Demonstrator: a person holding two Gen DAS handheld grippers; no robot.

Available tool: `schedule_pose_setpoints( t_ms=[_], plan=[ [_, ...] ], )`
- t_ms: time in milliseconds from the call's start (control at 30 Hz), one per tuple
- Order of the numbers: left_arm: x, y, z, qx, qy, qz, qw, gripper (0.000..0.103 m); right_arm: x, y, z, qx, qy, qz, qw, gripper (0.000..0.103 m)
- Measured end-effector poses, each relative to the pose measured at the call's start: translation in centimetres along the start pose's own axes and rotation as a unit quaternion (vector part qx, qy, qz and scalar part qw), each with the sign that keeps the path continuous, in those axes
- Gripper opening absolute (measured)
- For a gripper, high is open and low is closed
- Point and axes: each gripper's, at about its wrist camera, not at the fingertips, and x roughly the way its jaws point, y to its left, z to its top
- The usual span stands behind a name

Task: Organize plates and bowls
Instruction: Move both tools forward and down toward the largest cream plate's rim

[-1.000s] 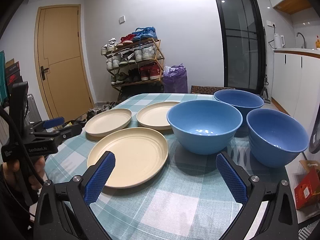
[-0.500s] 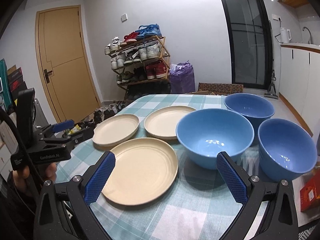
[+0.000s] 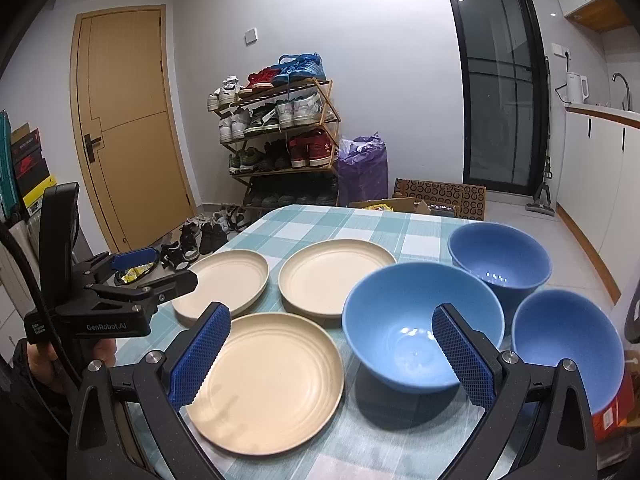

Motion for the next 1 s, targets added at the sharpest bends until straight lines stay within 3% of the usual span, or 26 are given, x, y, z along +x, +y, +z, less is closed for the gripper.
schedule_pose_setpoints(
  t_ms=[600,1000],
  plan=[
    [3.1,0.3,4.0,0.014,0.014,0.02,0.9996,0.103,2.4,-2.3,5.8,-0.001,0.013,-0.004,1.0,0.103],
    [4.8,1.4,6.6,-0.003,0.027,0.003,0.9996,0.103,3.4,-4.5,9.7,0.011,0.002,0.0,1.0,0.103]
  ],
)
